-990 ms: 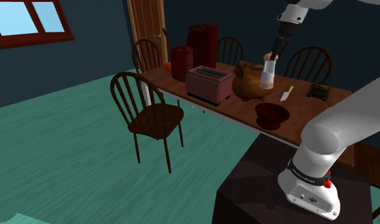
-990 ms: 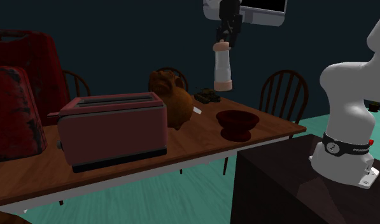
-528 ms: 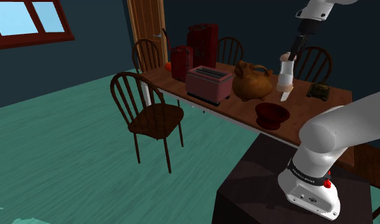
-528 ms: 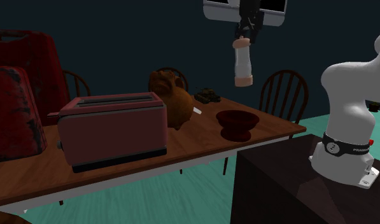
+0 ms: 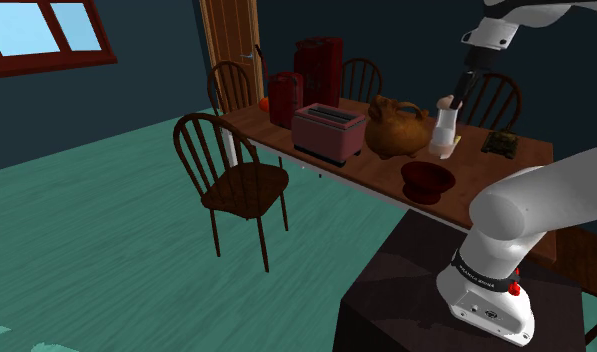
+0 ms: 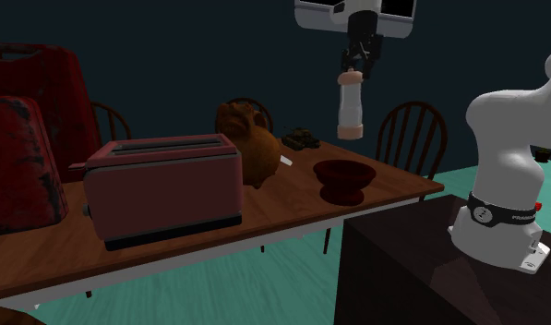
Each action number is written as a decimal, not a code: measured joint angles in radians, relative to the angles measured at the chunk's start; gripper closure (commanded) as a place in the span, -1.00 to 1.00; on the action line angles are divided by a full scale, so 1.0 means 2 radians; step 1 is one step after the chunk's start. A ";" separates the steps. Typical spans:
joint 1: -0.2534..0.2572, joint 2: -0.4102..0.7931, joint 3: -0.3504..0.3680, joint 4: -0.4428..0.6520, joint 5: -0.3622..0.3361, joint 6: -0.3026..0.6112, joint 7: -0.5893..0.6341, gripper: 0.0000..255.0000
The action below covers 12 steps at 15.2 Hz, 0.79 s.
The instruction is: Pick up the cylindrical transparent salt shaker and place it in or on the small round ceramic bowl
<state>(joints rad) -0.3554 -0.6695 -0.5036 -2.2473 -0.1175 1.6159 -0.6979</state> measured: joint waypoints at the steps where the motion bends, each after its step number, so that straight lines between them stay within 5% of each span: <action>1: 0.000 0.000 -0.001 -0.006 -0.001 0.005 -0.001 1.00; 12: -0.007 -0.004 -0.017 -0.080 -0.013 0.077 -0.008 1.00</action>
<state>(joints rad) -0.3701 -0.6768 -0.5372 -2.4082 -0.1434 1.7692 -0.7139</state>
